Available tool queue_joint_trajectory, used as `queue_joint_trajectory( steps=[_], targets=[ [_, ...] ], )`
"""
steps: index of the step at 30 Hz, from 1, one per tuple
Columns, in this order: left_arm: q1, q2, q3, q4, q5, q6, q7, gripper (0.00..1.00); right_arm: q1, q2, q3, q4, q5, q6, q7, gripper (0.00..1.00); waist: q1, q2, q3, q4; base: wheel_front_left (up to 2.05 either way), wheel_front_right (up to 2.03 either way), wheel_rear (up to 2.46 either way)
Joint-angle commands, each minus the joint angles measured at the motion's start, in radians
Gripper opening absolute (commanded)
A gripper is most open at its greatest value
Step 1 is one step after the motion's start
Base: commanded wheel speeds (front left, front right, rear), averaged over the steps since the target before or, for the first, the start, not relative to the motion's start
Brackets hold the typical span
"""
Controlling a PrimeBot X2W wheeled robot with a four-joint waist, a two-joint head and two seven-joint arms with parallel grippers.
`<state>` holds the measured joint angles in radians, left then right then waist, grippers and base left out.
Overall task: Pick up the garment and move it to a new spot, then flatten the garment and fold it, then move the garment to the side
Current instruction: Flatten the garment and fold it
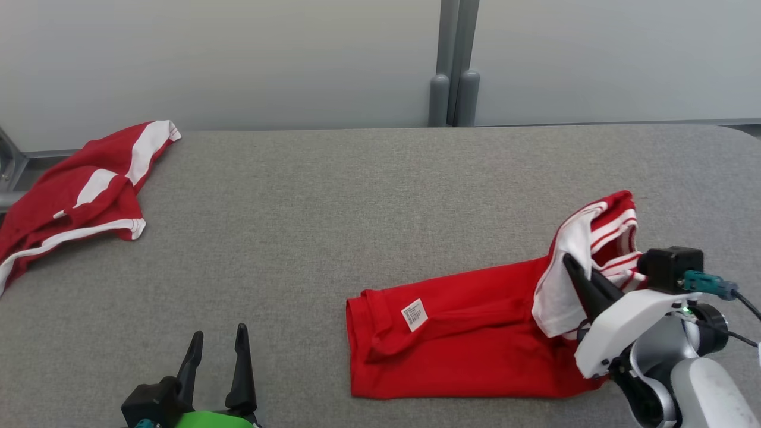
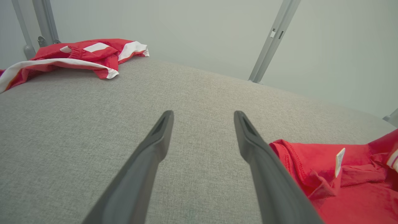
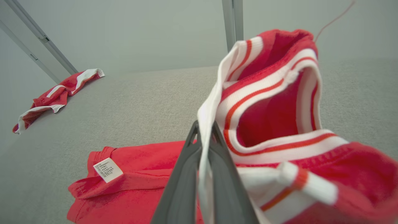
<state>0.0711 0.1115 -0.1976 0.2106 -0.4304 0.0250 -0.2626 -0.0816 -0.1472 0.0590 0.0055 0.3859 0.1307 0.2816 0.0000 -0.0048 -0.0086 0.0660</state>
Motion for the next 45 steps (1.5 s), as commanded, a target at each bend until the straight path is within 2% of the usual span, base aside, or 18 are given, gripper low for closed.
queue_joint_trajectory(
  steps=[1,5,11,18,27,28,29,31,32,33,39,45],
  targets=[
    [-0.011,0.007,-0.001,-0.001,0.002,-0.005,-0.003,1.00,0.011,0.001,0.007,-0.009,0.001,0.000,0.002,0.00,0.0000,0.0048,-0.003,0.011,0.00,0.00,0.00],
    [-0.013,0.008,-0.006,0.000,0.001,-0.006,-0.002,1.00,0.015,0.028,0.081,-0.015,-0.004,0.000,0.003,0.00,0.0000,0.0048,-0.008,0.035,0.00,0.00,0.00],
    [-0.018,0.004,-0.018,0.003,0.000,-0.006,0.000,1.00,-0.010,0.064,0.174,0.043,-0.006,0.000,-0.021,0.00,0.0000,0.0048,-0.012,0.073,0.00,0.00,0.00],
    [-0.024,0.000,-0.037,0.006,0.002,-0.011,0.002,1.00,-0.069,0.092,0.247,0.186,-0.024,0.000,-0.076,0.00,0.0000,0.0048,-0.012,0.111,0.00,0.00,0.00],
    [-0.033,-0.007,-0.056,0.017,0.005,-0.012,0.002,1.00,-0.146,0.095,0.378,0.388,0.071,0.000,-0.144,0.00,0.0000,0.0048,-0.012,0.142,0.00,0.00,0.00],
    [-0.035,-0.008,-0.059,0.018,0.005,-0.012,0.002,1.00,-0.157,0.095,0.394,0.409,0.080,0.000,-0.151,0.27,0.0000,0.0048,-0.012,0.143,0.00,0.00,0.00],
    [-0.036,-0.008,-0.060,0.020,0.004,-0.012,0.002,1.00,-0.167,0.096,0.407,0.429,0.090,0.000,-0.162,0.36,0.0000,0.0048,-0.012,0.144,0.00,0.00,0.00],
    [-0.038,-0.009,-0.063,0.023,0.002,-0.012,0.001,1.00,-0.192,0.096,0.436,0.465,0.115,0.000,-0.183,0.44,0.0000,0.0048,-0.012,0.144,0.00,0.00,0.00],
    [-0.039,-0.010,-0.065,0.024,0.001,-0.013,0.001,1.00,-0.204,0.096,0.450,0.481,0.128,0.000,-0.191,0.55,0.0000,0.0048,-0.011,0.144,0.00,0.00,0.00],
    [-0.041,-0.011,-0.067,0.026,0.000,-0.013,0.001,1.00,-0.217,0.096,0.465,0.495,0.140,0.000,-0.201,1.00,0.0000,0.0048,-0.011,0.144,0.00,0.00,0.00],
    [-0.045,-0.016,-0.079,0.037,-0.001,-0.014,0.000,1.00,-0.290,0.095,0.576,0.509,0.234,0.000,-0.258,1.00,0.0000,0.0048,-0.011,0.140,0.00,0.00,0.00],
    [-0.039,-0.015,-0.079,0.034,-0.002,-0.009,-0.002,1.00,-0.312,0.095,0.579,0.470,0.243,0.000,-0.320,1.00,0.0000,0.0048,-0.014,0.126,0.00,0.00,0.00]
  ],
)
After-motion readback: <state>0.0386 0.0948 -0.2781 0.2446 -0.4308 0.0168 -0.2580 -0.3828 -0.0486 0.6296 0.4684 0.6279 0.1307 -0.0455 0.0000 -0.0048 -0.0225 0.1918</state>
